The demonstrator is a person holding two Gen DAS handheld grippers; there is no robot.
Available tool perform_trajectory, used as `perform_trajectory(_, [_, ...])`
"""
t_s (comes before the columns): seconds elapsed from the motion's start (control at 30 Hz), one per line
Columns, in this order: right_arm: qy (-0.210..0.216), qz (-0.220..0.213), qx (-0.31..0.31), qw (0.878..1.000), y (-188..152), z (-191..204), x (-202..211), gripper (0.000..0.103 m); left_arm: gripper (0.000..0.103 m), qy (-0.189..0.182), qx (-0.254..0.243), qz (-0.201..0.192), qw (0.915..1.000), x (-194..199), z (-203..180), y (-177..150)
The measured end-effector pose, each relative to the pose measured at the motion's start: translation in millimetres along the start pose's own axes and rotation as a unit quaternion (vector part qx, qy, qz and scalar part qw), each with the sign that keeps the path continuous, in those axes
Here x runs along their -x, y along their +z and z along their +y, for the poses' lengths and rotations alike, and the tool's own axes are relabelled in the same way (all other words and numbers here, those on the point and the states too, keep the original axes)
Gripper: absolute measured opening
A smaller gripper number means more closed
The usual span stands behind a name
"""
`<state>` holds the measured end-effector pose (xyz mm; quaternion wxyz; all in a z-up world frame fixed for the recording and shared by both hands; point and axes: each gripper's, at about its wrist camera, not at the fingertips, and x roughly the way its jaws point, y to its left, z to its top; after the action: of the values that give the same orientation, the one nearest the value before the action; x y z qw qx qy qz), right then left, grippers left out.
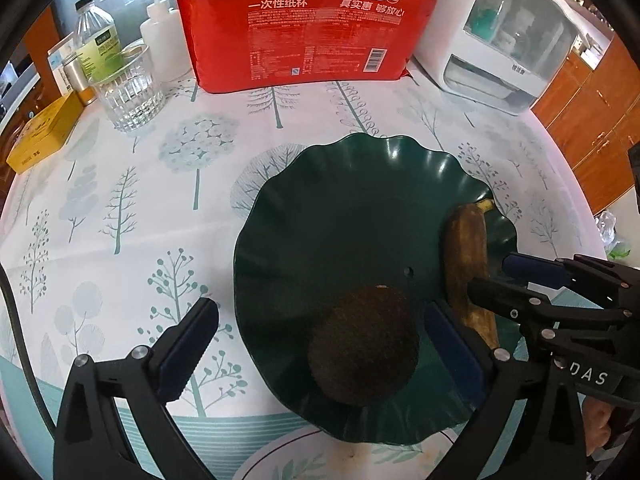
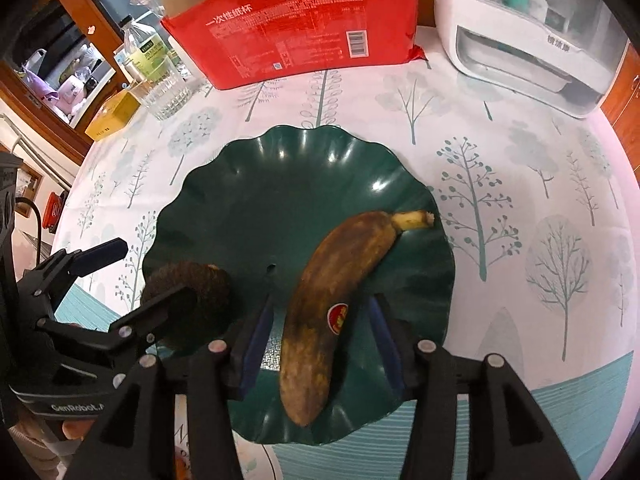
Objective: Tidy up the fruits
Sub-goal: 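Open both grippers to release the fruit and withdraw from the plate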
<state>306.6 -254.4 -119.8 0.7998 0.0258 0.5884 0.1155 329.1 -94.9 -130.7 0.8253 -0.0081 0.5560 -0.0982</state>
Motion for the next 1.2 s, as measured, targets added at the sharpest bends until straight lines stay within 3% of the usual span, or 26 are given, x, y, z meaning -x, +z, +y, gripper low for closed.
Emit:
perform_trajectory(0.7, [0.001,-0.031,-0.028,0.999,-31.5,13.1,30.7,0.050,0.102,0.017,0.008,-0.021,0.9996,41.7,-2.7,-33.2])
perform_trajectory(1.2, [-0.002,-0.051,-0.050,0.997,-63.0,23.9,76.0,0.050,0.102,0.032,0.011,-0.035,0.9988,94.2,0.1,-62.4])
